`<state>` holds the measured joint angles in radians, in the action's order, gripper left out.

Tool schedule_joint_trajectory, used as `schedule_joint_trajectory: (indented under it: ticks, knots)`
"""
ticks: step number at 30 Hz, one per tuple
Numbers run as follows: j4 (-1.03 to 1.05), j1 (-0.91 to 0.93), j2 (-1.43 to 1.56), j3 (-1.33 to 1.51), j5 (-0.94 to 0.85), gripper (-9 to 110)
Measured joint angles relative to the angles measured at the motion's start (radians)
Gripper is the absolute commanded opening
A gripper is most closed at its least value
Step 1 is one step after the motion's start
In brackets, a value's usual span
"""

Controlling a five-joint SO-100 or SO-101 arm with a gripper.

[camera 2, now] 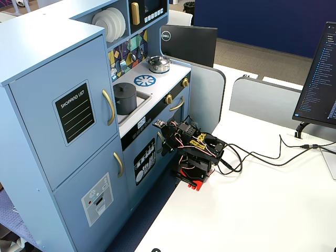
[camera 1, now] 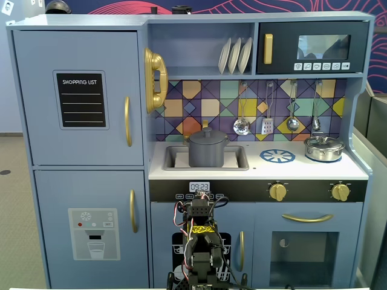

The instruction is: Pick up the lid from the counter and put it on the gray recipient

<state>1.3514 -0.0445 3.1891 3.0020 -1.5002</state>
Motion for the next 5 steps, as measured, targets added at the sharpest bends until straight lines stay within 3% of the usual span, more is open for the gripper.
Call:
schedule_joint_trajectory:
  ticks: [5]
  knots:
    - [0.0,0.0,0.0,0.0,-0.006,2]
